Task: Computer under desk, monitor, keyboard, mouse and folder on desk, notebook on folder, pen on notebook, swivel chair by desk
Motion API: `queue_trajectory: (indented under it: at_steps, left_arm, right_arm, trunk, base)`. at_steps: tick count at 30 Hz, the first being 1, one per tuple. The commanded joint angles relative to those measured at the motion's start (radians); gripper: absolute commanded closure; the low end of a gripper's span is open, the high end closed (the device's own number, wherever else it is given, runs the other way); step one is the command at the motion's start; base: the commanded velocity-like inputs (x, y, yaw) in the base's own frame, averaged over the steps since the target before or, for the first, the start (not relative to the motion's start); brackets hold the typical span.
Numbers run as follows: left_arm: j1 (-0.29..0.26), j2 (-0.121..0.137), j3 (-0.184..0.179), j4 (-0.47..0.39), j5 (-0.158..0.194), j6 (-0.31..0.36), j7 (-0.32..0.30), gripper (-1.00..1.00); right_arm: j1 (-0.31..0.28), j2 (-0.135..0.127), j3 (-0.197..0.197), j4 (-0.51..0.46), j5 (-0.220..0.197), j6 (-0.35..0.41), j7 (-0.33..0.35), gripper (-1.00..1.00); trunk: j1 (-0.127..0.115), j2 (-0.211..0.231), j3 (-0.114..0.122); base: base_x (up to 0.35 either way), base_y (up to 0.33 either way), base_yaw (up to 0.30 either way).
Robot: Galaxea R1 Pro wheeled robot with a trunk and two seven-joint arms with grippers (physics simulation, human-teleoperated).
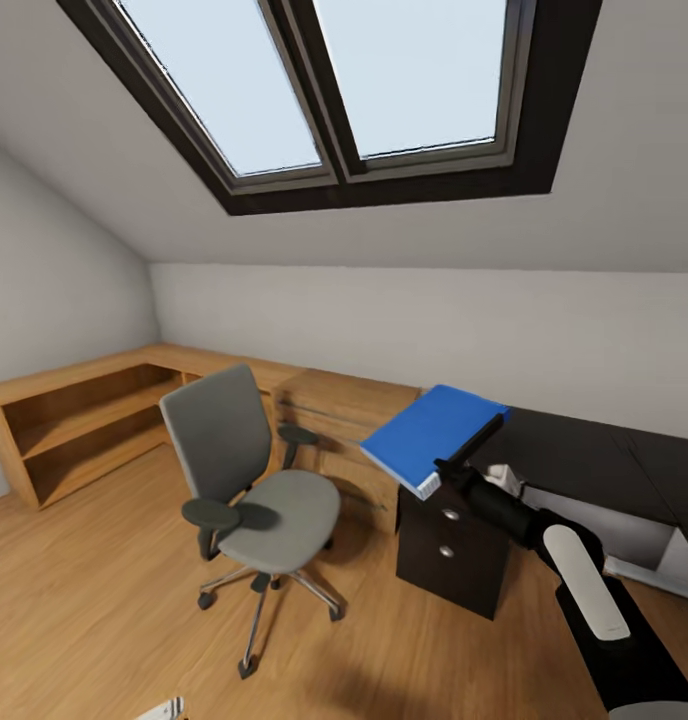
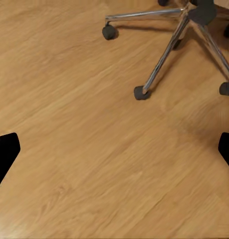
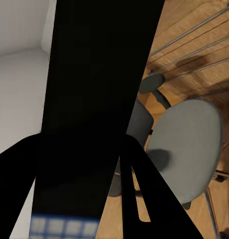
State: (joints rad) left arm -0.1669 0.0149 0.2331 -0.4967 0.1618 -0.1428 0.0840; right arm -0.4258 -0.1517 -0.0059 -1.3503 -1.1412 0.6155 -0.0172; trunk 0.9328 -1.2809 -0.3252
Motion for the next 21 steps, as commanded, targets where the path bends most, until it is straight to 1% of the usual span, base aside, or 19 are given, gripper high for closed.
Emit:
queue_trajectory:
  at_steps: [1,5,8,12,13,16,17,18,21]
  left_arm:
    - [0.0,0.0,-0.002,0.003,0.007,-0.005,0.002,-1.0]
    - [0.0,-0.013,-0.004,0.024,0.002,-0.009,0.003,-1.0]
    - [0.0,-0.015,-0.004,0.029,0.002,-0.007,0.001,-1.0]
    - [0.0,-0.017,-0.006,0.057,0.002,-0.006,-0.001,-1.0]
    - [0.0,-0.02,-0.006,0.063,0.001,-0.007,-0.002,-1.0]
    - [0.0,-0.025,-0.007,0.068,0.001,-0.006,-0.002,-1.0]
    - [0.0,-0.026,-0.008,0.069,0.001,-0.006,-0.003,-1.0]
    - [0.0,-0.027,-0.009,0.07,0.001,-0.007,-0.003,-1.0]
    - [0.0,-0.027,-0.008,0.07,0.001,-0.008,-0.003,-1.0]
  right_arm:
    - [0.004,-0.001,-0.003,-0.005,-0.005,0.004,-0.001,1.0]
    - [0.013,-0.002,-0.041,-0.012,-0.005,0.004,-0.002,1.0]
    - [0.014,-0.002,-0.055,-0.011,-0.004,0.004,-0.002,1.0]
    - [0.015,-0.001,-0.099,-0.004,-0.004,0.004,-0.003,1.0]
    - [0.015,-0.001,-0.107,0.005,-0.004,0.004,-0.002,1.0]
    - [0.015,0.001,-0.116,0.041,-0.005,0.001,-0.002,1.0]
    - [0.015,0.001,-0.118,0.051,-0.005,-0.006,-0.002,1.0]
    - [0.015,0.002,-0.119,0.067,-0.005,-0.032,-0.002,1.0]
    - [0.015,0.003,-0.12,0.088,-0.006,-0.049,-0.003,1.0]
  trunk:
    - [-0.004,0.007,0.002]
    - [-0.019,0.035,0.013]
    - [-0.031,0.056,0.021]
    - [-0.046,0.084,0.033]
    - [-0.046,0.084,0.033]
    - [-0.046,0.084,0.033]
    - [-0.046,0.084,0.033]
    - [-0.046,0.084,0.033]
    - [-0.046,0.084,0.033]
  base:
    - [0.0,0.0,-0.261]
    - [0.0,0.0,-0.265]
    - [0.0,0.0,-0.266]
    - [0.0,0.0,-0.271]
    - [0.0,0.0,-0.275]
    - [0.0,0.0,-0.276]
    - [0.0,0.0,-0.279]
    - [0.0,0.0,-0.29]
    - [0.0,0.0,-0.294]
